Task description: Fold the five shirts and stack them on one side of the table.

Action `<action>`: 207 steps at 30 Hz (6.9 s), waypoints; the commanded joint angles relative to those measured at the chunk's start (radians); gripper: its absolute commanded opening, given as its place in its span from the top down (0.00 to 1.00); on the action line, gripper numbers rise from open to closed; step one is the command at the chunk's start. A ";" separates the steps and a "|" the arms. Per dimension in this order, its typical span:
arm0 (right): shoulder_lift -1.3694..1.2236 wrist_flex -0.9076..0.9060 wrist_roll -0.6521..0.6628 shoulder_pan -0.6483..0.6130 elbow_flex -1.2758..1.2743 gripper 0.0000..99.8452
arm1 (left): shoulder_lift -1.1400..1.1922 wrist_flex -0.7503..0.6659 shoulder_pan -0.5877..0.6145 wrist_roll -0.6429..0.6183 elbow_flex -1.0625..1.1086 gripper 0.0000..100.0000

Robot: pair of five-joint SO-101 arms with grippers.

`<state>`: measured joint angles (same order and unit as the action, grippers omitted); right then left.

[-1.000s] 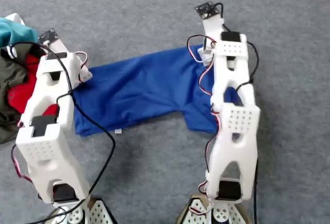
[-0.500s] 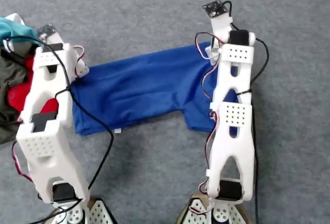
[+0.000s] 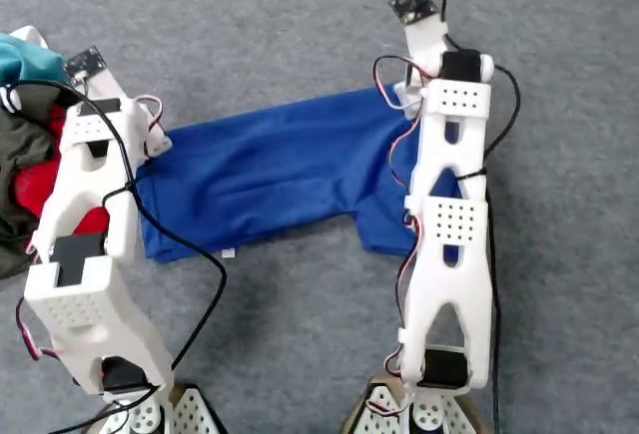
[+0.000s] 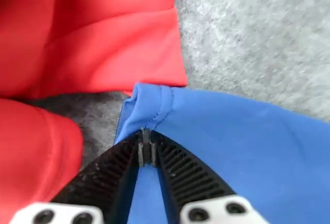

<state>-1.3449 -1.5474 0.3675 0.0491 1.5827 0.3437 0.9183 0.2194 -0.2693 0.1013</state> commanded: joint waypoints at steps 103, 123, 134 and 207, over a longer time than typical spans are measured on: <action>1.245 0.436 0.350 0.305 -2.020 1.00 | 0.068 -0.014 -0.037 0.121 -0.063 0.98; 1.521 0.258 0.870 0.176 -2.107 0.98 | 0.068 -0.014 -0.038 0.121 -0.061 0.98; 1.555 0.229 1.048 0.154 -2.215 0.82 | 0.068 -0.012 -0.046 0.166 -0.058 0.98; 1.104 0.371 0.921 -0.105 -1.572 1.00 | 0.068 -0.012 -0.054 0.176 -0.064 0.98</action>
<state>-0.1788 -1.1776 1.2774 -0.0399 -0.1204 0.4127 0.9106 0.1933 -0.1020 0.0721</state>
